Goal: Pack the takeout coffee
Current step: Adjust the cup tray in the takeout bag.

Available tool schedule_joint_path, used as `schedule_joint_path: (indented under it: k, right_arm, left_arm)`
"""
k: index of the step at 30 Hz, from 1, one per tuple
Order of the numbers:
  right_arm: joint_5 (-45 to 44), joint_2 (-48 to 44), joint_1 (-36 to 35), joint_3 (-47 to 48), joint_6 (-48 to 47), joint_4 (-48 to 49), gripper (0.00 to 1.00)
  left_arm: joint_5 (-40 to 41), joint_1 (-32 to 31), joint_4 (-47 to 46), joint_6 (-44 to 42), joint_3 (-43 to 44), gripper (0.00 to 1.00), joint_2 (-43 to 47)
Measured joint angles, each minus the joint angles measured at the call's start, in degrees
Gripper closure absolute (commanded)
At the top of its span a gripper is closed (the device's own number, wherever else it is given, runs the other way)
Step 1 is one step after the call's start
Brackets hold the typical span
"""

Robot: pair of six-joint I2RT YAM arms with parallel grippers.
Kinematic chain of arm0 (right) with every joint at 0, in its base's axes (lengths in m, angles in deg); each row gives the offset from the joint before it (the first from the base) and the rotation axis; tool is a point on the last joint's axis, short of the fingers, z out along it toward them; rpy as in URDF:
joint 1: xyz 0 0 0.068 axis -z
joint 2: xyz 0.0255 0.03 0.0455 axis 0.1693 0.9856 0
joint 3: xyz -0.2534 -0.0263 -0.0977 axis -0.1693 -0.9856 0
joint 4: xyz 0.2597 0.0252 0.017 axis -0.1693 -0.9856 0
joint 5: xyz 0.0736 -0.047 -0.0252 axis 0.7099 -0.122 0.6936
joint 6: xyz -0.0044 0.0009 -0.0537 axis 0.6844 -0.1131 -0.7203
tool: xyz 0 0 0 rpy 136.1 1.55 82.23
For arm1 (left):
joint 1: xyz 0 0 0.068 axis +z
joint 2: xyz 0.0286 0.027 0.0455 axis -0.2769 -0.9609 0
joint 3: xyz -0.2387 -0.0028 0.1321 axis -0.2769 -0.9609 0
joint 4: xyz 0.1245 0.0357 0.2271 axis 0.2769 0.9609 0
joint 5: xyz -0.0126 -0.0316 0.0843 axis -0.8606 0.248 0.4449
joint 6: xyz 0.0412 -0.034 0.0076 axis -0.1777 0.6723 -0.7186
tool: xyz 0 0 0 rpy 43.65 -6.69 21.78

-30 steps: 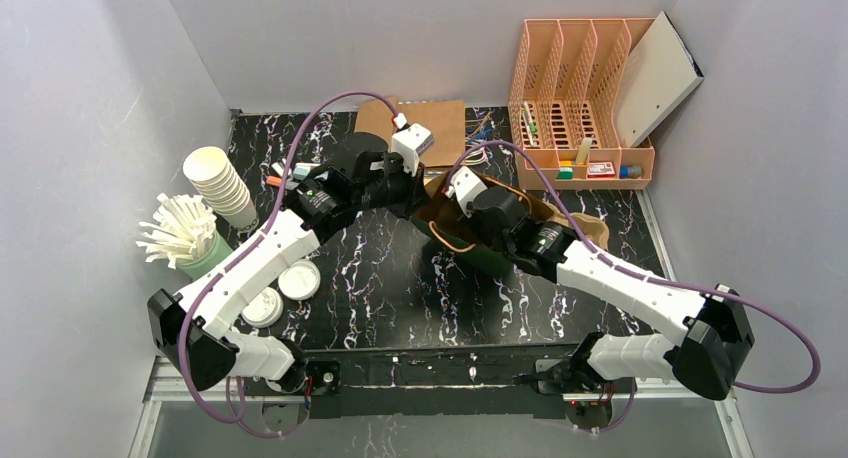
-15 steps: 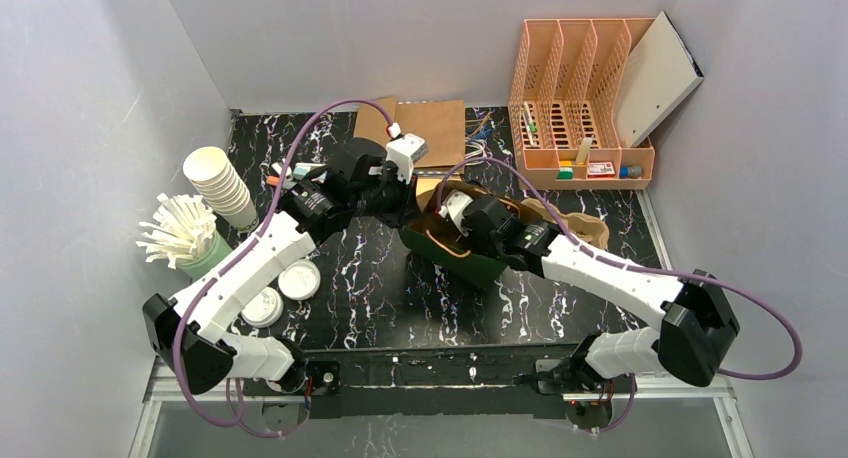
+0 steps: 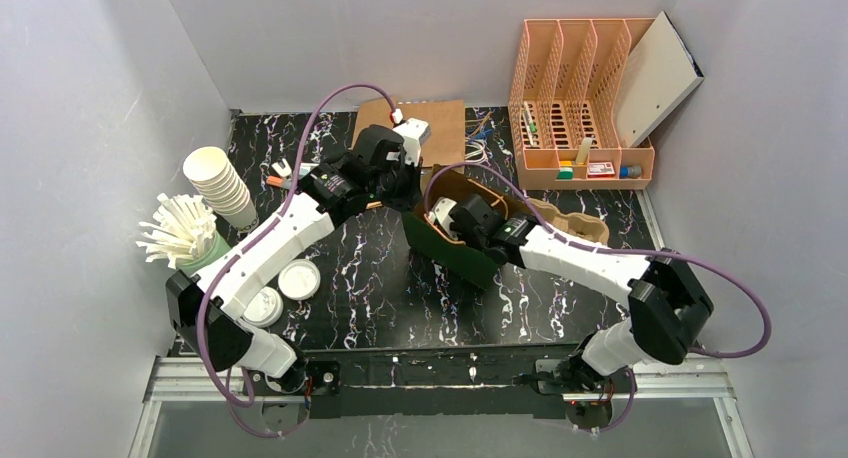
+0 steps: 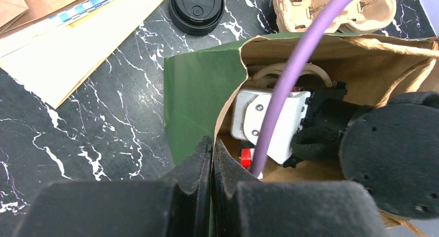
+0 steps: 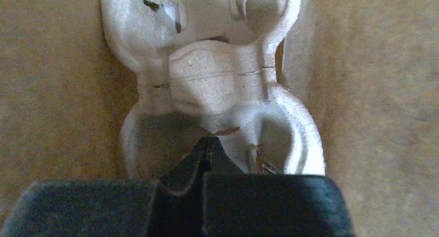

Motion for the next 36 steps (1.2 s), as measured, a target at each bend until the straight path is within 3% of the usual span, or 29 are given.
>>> schedule_joint_path:
  k: [18, 29, 36]
  right_arm:
    - [0.66, 15.67, 1.16, 12.76, 7.89, -14.27, 0.99]
    - [3.61, 16.68, 1.16, 14.01, 10.58, -18.03, 0.99]
    - [6.99, 16.81, 1.16, 20.20, 12.94, -23.71, 0.99]
  left_arm:
    - [4.24, 0.85, 0.61, 1.01, 2.60, 1.00, -3.82]
    - [4.96, 0.48, 0.98, 0.85, 2.60, 1.00, -3.82]
    - [5.75, 0.44, -0.66, -2.23, 2.95, 1.00, -3.82]
